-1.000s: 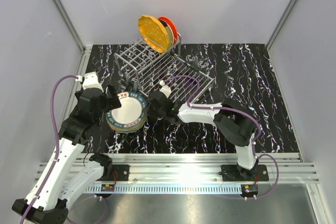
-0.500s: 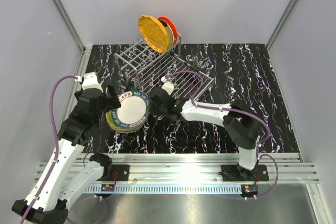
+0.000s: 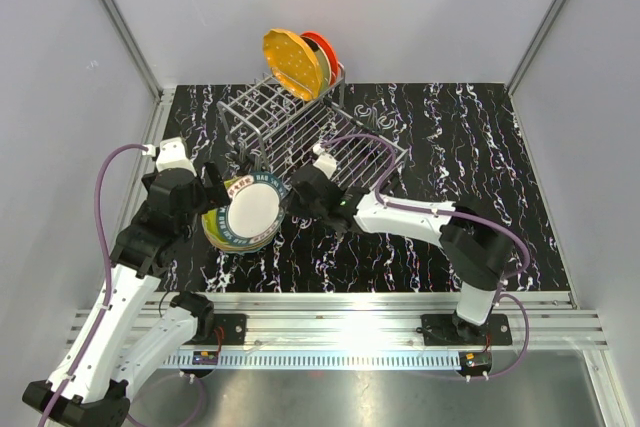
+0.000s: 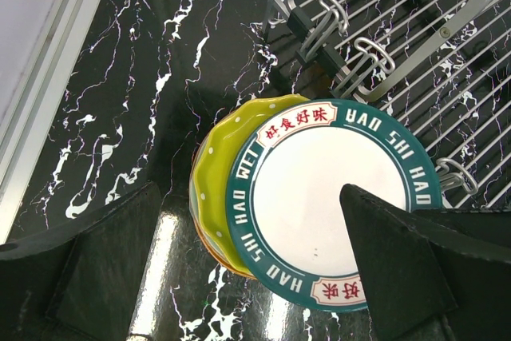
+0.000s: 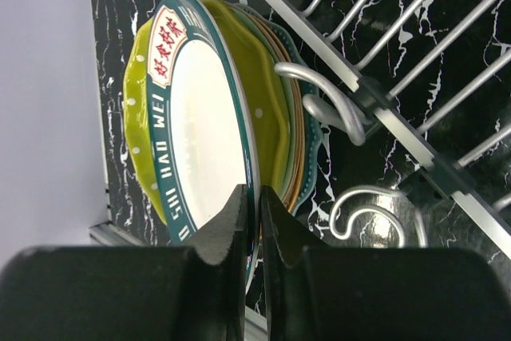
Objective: Load the plates into the dish rack
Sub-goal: Grab a plate with the right arm, then pass the plate from the right arm to the left
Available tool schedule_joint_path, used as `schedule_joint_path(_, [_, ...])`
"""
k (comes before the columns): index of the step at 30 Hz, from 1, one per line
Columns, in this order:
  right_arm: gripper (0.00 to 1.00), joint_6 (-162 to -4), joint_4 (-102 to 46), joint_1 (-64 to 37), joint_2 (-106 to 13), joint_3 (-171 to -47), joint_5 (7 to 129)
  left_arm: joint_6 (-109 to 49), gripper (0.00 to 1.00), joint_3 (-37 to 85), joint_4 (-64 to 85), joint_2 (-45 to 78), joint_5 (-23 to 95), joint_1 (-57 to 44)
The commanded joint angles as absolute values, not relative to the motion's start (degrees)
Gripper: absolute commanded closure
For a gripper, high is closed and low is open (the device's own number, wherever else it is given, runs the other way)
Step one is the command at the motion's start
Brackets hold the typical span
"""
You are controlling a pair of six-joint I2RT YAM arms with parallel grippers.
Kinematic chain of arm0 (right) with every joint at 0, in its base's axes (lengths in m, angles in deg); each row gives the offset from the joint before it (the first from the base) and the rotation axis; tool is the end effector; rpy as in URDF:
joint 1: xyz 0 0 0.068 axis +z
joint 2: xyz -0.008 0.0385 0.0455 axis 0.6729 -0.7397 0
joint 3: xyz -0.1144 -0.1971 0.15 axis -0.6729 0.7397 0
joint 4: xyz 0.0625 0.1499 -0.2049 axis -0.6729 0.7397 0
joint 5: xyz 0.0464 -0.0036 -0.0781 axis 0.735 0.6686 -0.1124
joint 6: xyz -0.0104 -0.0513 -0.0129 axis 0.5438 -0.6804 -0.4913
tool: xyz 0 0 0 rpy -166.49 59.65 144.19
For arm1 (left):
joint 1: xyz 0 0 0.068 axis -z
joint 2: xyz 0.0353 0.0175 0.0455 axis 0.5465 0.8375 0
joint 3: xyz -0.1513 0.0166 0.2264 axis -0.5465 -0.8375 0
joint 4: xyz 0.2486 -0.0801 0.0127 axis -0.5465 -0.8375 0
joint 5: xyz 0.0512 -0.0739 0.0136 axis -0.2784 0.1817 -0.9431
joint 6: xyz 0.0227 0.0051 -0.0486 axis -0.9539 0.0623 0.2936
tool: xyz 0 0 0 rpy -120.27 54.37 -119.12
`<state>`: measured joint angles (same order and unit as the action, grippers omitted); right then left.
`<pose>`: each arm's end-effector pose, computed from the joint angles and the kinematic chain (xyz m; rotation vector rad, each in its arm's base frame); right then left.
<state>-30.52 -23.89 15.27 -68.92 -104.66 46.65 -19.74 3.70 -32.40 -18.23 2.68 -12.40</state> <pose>0.2259 0.3396 0.2247 0.1716 2.3267 0.8450 0.1376 -0.0358 0.3391 -0.2744 2.0197 0.0028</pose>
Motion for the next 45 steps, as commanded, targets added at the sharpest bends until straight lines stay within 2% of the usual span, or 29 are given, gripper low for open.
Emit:
schedule_joint_path(1, [1.00,-26.4,-31.6,13.9,-63.5,-102.7,48.9,-19.9,0.01,3.5,-29.7,-19.0,2.9,-12.2])
schedule_joint_path(6, [1.00,-25.5,-37.1,12.5,-63.2,-100.0,52.8,-20.0,0.01,3.6,-29.7,-19.0,2.8,-12.2])
schedule_joint_path(18, [1.00,-34.4,-34.9,12.5,-59.8,-101.6,51.1,-20.0,0.01,3.6,-29.8,-19.1,2.3,-12.2])
schedule_joint_path(36, [1.00,-39.3,-26.6,12.3,-44.3,-94.6,45.3,-19.9,0.01,3.7,-29.7,-18.9,2.6,-12.2])
schedule_joint_path(40, [1.00,-39.4,-25.5,11.9,-40.2,-92.6,44.6,-20.4,0.01,4.0,-29.2,-18.1,6.6,-12.2])
schedule_joint_path(45, [1.00,-38.7,-25.5,11.6,-36.4,-89.9,44.2,-21.0,0.01,6.0,-28.5,-14.9,19.8,-12.2])
